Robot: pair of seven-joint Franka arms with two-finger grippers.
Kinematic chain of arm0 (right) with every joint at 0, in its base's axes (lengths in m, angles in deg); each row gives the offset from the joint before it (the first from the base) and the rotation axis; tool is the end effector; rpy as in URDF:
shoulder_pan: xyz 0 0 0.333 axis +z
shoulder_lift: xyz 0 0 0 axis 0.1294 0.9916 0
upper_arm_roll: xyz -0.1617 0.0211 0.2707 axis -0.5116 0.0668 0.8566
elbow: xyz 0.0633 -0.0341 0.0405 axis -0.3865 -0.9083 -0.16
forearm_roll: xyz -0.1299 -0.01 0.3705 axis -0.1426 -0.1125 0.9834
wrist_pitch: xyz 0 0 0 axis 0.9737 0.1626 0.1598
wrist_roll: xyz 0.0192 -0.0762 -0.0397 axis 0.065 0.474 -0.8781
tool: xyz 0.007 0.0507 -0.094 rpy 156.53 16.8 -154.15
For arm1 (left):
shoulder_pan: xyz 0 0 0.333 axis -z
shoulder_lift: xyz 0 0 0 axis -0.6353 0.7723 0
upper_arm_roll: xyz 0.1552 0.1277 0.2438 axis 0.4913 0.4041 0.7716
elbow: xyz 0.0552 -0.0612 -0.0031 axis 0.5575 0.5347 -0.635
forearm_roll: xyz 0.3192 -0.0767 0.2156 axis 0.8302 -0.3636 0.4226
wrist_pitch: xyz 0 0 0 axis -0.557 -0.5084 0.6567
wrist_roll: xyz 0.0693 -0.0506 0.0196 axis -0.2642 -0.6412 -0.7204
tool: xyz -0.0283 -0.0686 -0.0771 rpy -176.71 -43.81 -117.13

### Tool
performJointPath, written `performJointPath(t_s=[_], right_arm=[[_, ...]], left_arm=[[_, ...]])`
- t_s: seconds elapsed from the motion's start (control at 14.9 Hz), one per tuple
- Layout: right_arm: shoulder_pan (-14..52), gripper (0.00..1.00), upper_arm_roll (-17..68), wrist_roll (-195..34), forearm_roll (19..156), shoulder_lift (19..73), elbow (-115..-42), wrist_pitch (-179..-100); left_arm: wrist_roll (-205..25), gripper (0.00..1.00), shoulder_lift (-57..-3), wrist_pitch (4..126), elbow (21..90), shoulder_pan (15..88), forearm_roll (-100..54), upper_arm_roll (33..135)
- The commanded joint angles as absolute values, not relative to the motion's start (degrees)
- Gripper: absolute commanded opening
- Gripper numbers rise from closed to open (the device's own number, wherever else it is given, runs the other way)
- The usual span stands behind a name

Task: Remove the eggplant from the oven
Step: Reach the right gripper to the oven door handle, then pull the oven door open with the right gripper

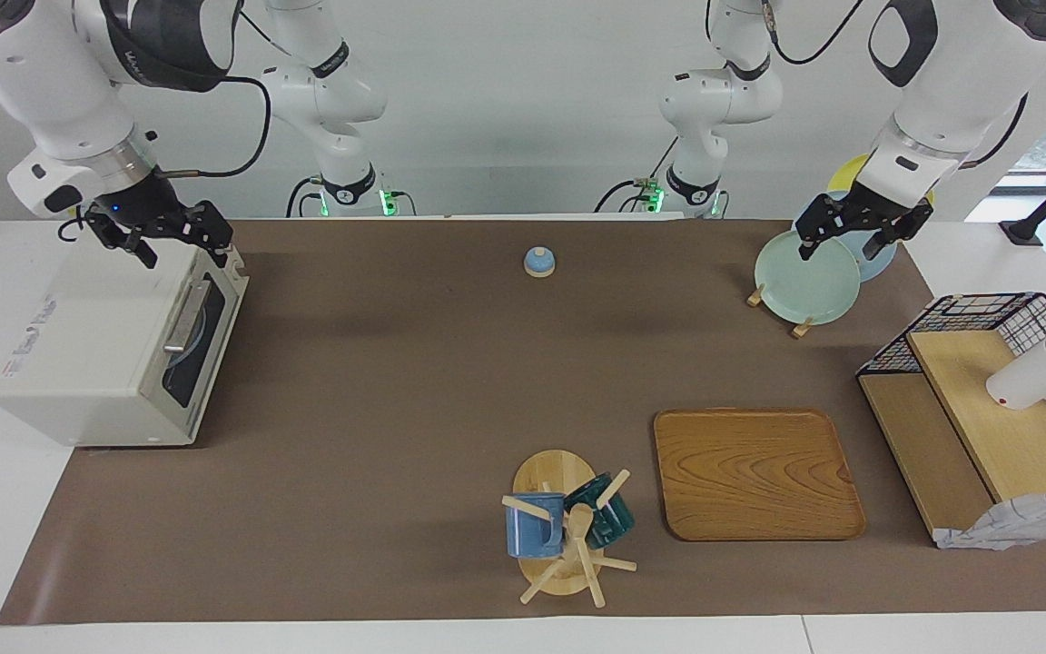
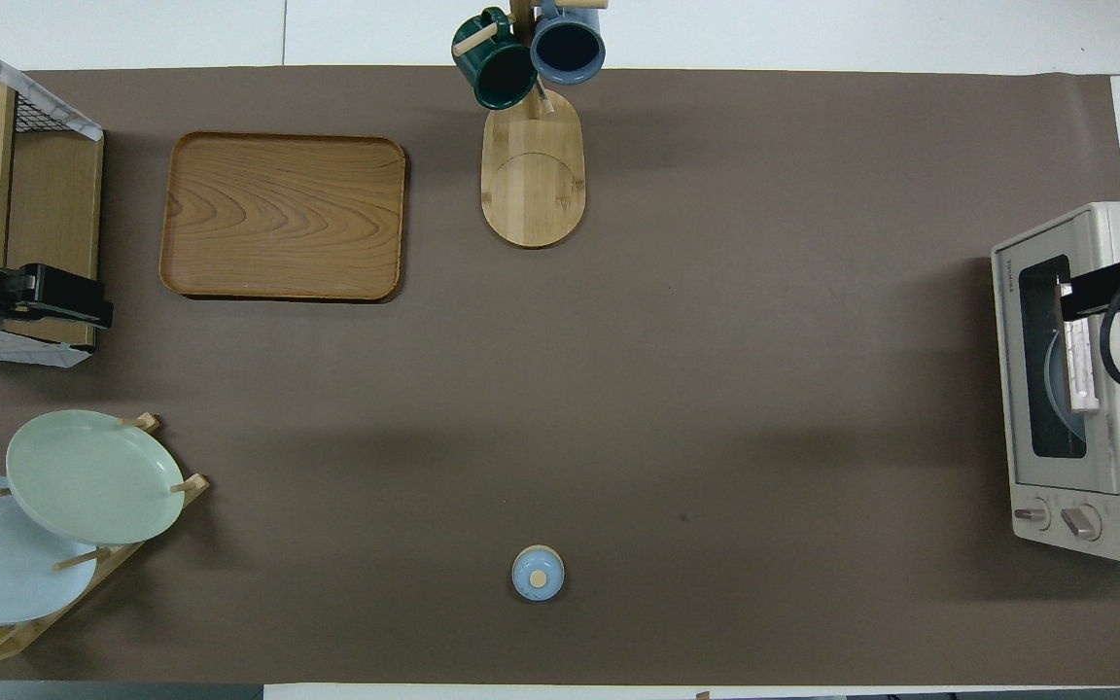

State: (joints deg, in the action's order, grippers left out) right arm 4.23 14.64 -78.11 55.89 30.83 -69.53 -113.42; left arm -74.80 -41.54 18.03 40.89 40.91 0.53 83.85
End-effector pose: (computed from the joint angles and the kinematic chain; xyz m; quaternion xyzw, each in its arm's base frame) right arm 0.5489 -0.0653 0.5930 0.9996 -0.0072 -0.0253 0.0039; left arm 0.5418 -0.0433 0.6049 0.9992 -0.0355 -0.0160 0.0109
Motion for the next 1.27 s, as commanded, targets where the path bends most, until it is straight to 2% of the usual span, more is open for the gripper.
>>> performJointPath(t_s=[0.0, 0.27, 0.33, 0.4, 0.47, 0.8, 1.0, 1.21], right_arm=[[4.2, 1.0, 14.6, -77.4, 56.8, 31.0, -69.1, -114.1], [4.4, 1.0, 15.3, -77.9, 55.6, 30.0, -70.3, -114.4], [4.4, 0.85, 15.3, -79.0, 55.6, 29.8, -70.8, -114.7], [4.5, 0.08, 15.5, -79.2, 55.2, 29.8, -70.9, -115.5], [4.6, 0.0, 15.5, -79.2, 54.9, 29.7, -71.2, -115.7], [4.0, 0.0, 15.3, -77.9, 53.5, 29.6, -79.3, -124.7], [4.2, 0.0, 15.3, -75.3, 46.8, 31.8, -81.0, -126.7], [3.7, 0.0, 15.3, -75.3, 42.5, 31.6, -84.5, -129.3]], left_arm=[[-74.5, 1.0, -42.0, 17.1, 40.7, 40.4, 1.4, 83.6], [-74.4, 1.0, -42.0, 17.1, 40.7, 40.4, 1.4, 83.6], [-74.4, 1.0, -42.0, 17.1, 40.7, 40.4, 1.4, 83.6], [-74.5, 1.0, -42.0, 17.0, 40.7, 40.4, 1.4, 83.6], [-74.4, 1.0, -42.0, 17.1, 40.7, 40.4, 1.4, 83.6], [-74.4, 1.0, -42.0, 17.0, 40.7, 40.4, 1.4, 83.6], [-74.5, 1.0, -42.0, 17.0, 40.7, 40.4, 1.4, 83.6], [-74.4, 1.0, -42.0, 17.0, 40.7, 40.4, 1.4, 83.6]])
